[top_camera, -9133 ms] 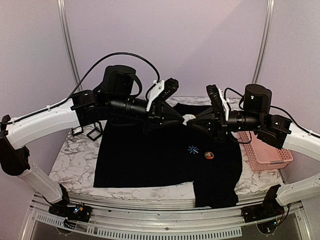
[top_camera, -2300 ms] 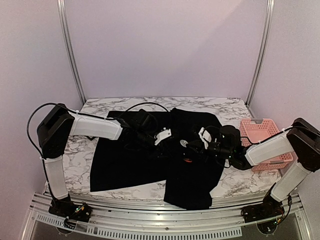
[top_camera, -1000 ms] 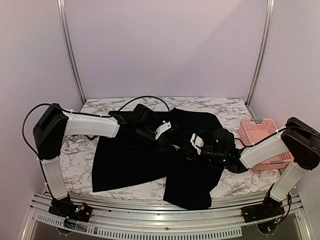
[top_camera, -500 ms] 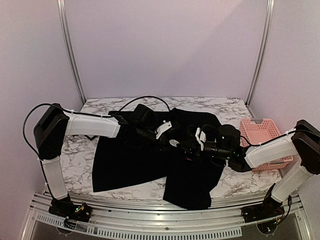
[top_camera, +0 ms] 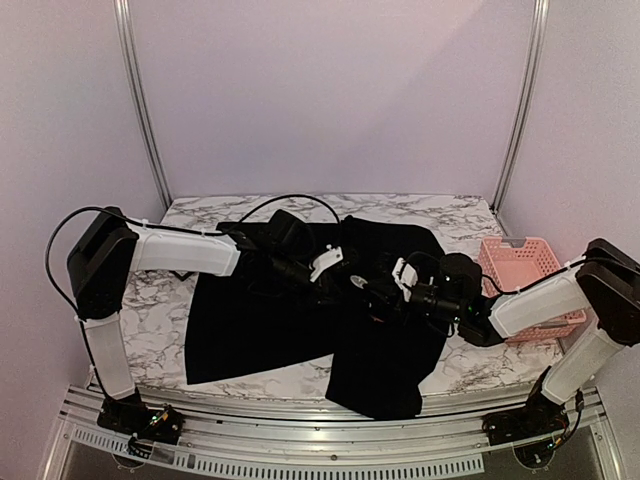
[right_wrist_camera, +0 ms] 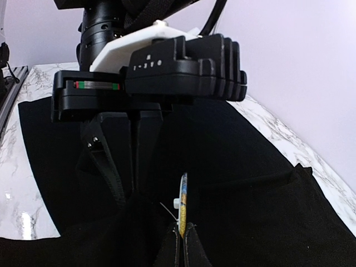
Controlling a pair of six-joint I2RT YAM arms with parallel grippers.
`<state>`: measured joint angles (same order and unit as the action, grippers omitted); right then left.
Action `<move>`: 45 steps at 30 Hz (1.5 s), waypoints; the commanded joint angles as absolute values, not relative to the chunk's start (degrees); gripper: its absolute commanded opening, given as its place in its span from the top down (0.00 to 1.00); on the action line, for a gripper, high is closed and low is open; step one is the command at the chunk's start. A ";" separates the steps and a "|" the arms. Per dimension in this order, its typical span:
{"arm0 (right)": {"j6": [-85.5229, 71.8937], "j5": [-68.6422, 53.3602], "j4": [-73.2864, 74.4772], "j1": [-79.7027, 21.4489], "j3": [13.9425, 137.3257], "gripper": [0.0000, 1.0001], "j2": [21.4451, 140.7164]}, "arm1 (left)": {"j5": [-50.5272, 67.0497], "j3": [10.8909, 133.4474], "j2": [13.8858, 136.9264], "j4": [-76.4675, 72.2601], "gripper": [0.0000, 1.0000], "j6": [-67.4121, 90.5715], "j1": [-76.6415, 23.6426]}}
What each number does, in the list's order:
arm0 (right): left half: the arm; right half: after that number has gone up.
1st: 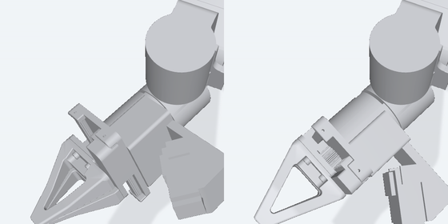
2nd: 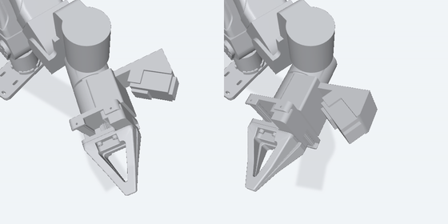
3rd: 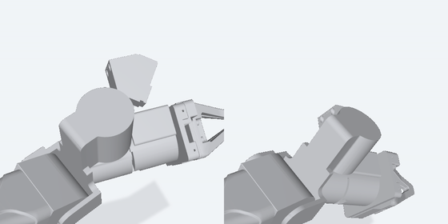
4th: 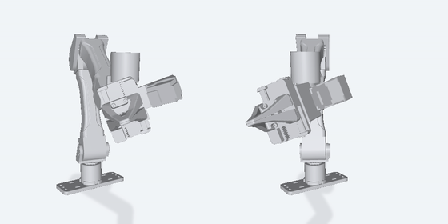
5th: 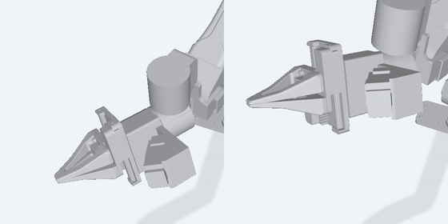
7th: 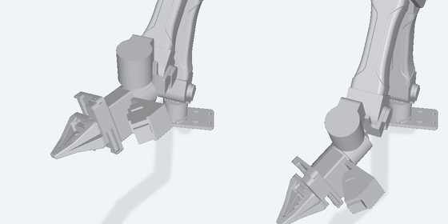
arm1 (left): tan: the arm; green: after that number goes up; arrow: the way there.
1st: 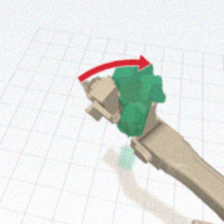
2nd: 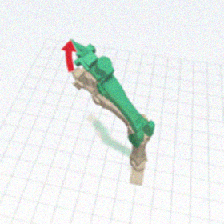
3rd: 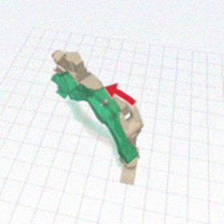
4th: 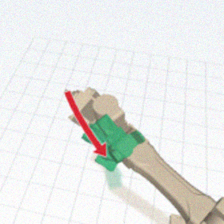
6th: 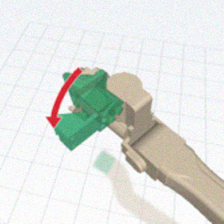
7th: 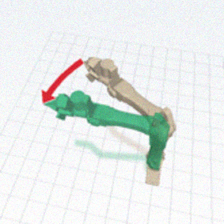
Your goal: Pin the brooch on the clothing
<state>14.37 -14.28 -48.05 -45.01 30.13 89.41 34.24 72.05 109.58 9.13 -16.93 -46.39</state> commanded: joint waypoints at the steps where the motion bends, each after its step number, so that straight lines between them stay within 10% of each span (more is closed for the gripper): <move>1: 19.38 -15.15 -53.61 -44.35 30.58 1.00 94.27 | 34.74 70.55 107.48 8.29 1.00 -18.84 -46.58; 8: 23.44 -16.25 -56.31 -44.24 30.66 1.00 96.74 | 35.95 70.14 107.41 8.67 0.97 -18.75 -46.27; 13: 23.27 -18.09 -55.72 -44.25 31.15 1.00 96.07 | 34.10 70.66 107.10 10.79 0.49 -18.76 -45.21; 31: 26.30 -18.66 -56.94 -43.77 32.77 1.00 100.66 | 35.89 69.18 106.04 8.35 1.00 -18.42 -44.95; 45: 28.77 -18.32 -57.00 -44.12 31.90 1.00 100.83 | 35.52 68.21 104.17 4.35 1.00 -15.28 -45.24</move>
